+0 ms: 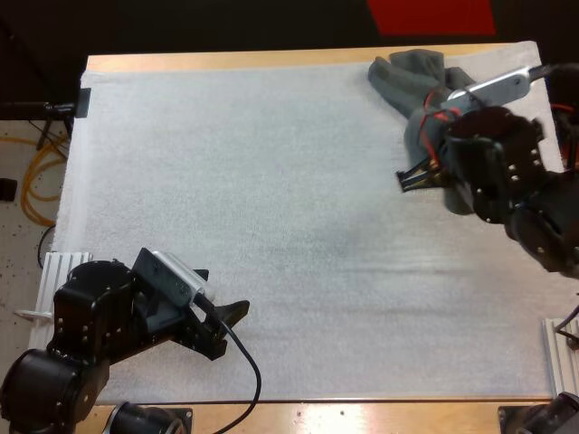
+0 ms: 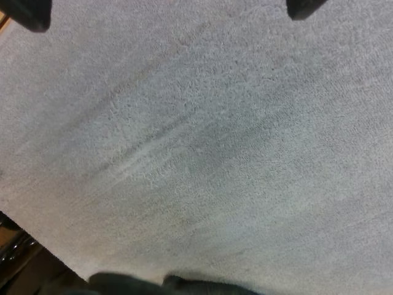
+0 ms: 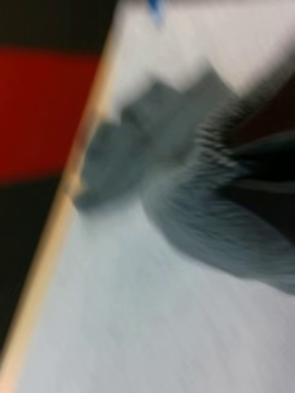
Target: Pick towel from pile fold and stack
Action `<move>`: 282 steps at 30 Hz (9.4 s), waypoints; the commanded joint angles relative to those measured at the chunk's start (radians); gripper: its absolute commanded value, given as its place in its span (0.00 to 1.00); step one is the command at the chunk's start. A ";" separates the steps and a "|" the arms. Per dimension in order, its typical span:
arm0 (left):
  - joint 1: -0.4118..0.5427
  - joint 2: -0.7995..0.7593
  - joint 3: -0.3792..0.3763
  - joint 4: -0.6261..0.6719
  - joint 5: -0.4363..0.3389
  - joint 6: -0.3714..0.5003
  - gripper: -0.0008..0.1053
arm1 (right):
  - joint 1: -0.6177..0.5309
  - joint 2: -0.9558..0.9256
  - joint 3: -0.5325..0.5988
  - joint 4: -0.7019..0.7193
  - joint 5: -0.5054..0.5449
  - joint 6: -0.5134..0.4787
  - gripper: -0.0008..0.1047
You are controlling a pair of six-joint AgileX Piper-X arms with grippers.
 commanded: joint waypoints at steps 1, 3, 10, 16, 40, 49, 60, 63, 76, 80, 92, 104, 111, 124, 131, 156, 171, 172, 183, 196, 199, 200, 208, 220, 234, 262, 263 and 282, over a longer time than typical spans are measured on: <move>-0.002 0.008 -0.002 0.002 0.007 0.004 0.69 | -0.003 0.002 0.020 0.002 -0.115 0.062 0.01; -0.002 0.008 -0.002 0.002 0.007 0.004 0.69 | 0.000 0.013 0.059 -0.007 -0.246 0.147 0.01; -0.002 0.008 -0.002 0.002 0.007 0.004 0.69 | 0.074 0.152 0.241 -0.181 -0.534 0.281 0.01; -0.002 0.008 -0.002 0.002 0.007 0.004 0.69 | 0.214 0.283 0.250 -0.289 -0.747 0.350 0.01; -0.002 0.008 -0.002 -0.006 0.007 0.004 0.69 | 0.400 0.284 0.247 -0.286 -0.962 0.322 0.73; -0.002 0.008 -0.002 -0.006 0.005 0.043 0.69 | 0.325 0.259 0.247 -0.286 -0.643 0.201 0.73; -0.002 0.008 -0.002 0.010 0.005 0.020 0.69 | 0.155 0.407 0.247 -0.315 -0.635 -0.050 0.56; -0.002 0.008 -0.002 0.048 0.005 0.019 0.69 | 0.154 0.461 0.241 -0.354 -0.589 -0.103 0.49; -0.002 0.008 -0.002 0.145 -0.002 0.019 0.69 | 0.151 0.758 -0.041 -0.245 -0.445 -0.150 0.48; -0.002 0.008 -0.002 0.145 -0.002 0.023 0.69 | 0.151 0.786 -0.077 -0.146 -0.447 -0.152 0.48; -0.002 0.008 -0.002 0.145 -0.002 0.030 0.69 | 0.151 0.844 -0.077 -0.132 -0.524 -0.116 0.45; -0.002 0.008 -0.002 0.145 -0.002 0.038 0.69 | 0.133 0.832 -0.077 -0.109 -0.184 -0.129 0.01; -0.002 0.024 -0.002 0.136 -0.004 0.128 0.69 | 0.013 0.767 -0.077 -0.035 -0.116 -0.059 0.01; -0.002 0.399 -0.002 -0.177 -0.022 0.124 0.69 | -0.101 0.642 -0.072 0.152 -0.149 -0.087 0.01; -0.002 0.601 -0.002 -0.265 -0.009 0.123 0.69 | -0.141 0.635 -0.063 0.193 -0.150 -0.086 0.01; -0.136 1.095 -0.060 -0.528 -0.180 -0.113 0.60 | -0.139 0.628 0.044 0.160 -0.247 -0.085 0.01; -0.136 1.118 -0.069 -0.535 -0.183 -0.105 0.01 | -0.139 0.614 0.044 0.160 -0.285 -0.085 0.01; -0.136 1.107 -0.074 -0.528 -0.183 -0.102 0.01 | -0.139 0.608 0.044 0.155 -0.290 -0.085 0.01; -0.126 0.723 -0.203 -0.523 -0.190 -0.061 0.01 | -0.114 0.257 0.044 -0.032 -0.282 -0.077 0.01; -0.126 0.424 -0.236 -0.258 -0.190 -0.067 0.01 | 0.067 -0.009 0.044 0.057 -0.274 0.020 0.01; -0.136 0.367 -0.236 -0.181 -0.190 -0.067 0.01 | 0.131 -0.040 0.044 0.129 -0.243 0.051 0.01; -0.145 0.347 -0.236 -0.154 -0.190 -0.067 0.01 | 0.155 -0.053 0.044 0.162 -0.232 0.065 0.01; -0.284 0.248 -0.235 0.006 -0.247 -0.109 0.01 | 0.281 -0.122 0.044 0.349 -0.217 0.195 0.01; -0.301 0.369 0.090 -0.350 -0.405 -0.041 0.01 | 0.210 -0.049 0.460 -0.191 -0.194 0.205 0.01; -0.151 0.663 0.185 -0.914 -0.457 0.125 0.01 | 0.021 0.197 0.539 -0.787 -0.194 -0.043 0.01; -0.103 0.843 0.036 -0.903 -0.462 0.160 0.43 | 0.000 0.329 0.470 -0.899 -0.059 -0.041 0.51; -0.103 0.826 0.026 -0.890 -0.474 0.160 0.45 | -0.003 0.312 0.456 -0.877 -0.059 -0.041 0.58; -0.103 0.183 0.004 -0.423 -0.555 0.125 0.46 | -0.004 -0.269 0.409 -0.195 -0.134 0.235 0.64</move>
